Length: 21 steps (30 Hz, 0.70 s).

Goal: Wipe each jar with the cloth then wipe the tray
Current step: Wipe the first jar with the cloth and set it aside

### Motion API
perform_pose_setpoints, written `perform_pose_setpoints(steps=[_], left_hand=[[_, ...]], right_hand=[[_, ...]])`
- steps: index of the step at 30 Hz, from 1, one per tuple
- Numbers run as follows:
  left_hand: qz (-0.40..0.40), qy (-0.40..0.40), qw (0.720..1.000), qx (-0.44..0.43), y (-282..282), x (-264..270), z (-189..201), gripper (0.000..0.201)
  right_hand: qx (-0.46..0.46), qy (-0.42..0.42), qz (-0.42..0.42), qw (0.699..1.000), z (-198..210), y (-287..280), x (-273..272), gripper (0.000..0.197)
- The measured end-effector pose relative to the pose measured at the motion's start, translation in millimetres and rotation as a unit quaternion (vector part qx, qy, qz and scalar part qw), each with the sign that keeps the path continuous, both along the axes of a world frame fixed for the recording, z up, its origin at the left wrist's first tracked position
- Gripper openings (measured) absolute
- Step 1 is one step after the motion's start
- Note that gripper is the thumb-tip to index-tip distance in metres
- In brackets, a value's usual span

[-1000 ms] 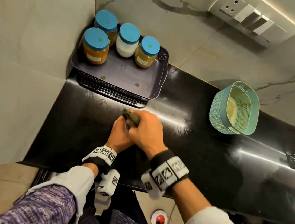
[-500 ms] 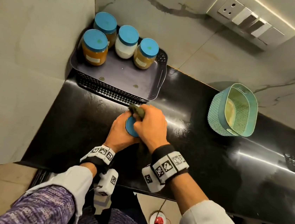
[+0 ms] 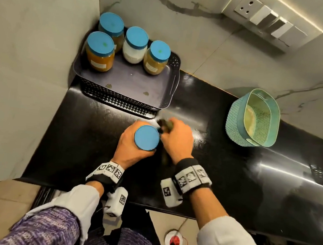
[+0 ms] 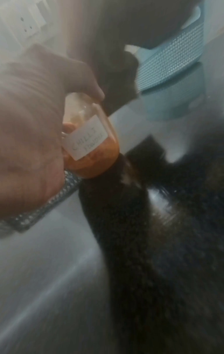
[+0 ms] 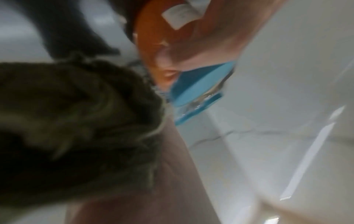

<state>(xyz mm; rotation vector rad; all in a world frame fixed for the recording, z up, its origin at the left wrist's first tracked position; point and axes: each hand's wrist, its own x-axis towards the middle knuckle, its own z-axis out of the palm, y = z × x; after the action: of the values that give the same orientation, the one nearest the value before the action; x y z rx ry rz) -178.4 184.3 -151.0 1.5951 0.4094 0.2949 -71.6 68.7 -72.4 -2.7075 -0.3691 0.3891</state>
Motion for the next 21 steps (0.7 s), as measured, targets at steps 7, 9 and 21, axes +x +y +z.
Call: perform_pose_setpoints(steps=[7, 9, 21], left_hand=[[0.038, 0.055, 0.99, -0.127, 11, 1, 28, 0.072], [0.049, 0.038, 0.983, -0.173, 13, 11, 45, 0.075], [0.06, -0.026, 0.959, -0.275, 21, 29, 139, 0.074]], right_hand=[[0.348, 0.08, -0.215, 0.909, 21, -77, -15, 0.021], [0.384, 0.059, -0.173, 0.905, 47, -62, -19, 0.019], [0.447, 0.125, -0.025, 0.886, 114, 1, -26, 0.021]])
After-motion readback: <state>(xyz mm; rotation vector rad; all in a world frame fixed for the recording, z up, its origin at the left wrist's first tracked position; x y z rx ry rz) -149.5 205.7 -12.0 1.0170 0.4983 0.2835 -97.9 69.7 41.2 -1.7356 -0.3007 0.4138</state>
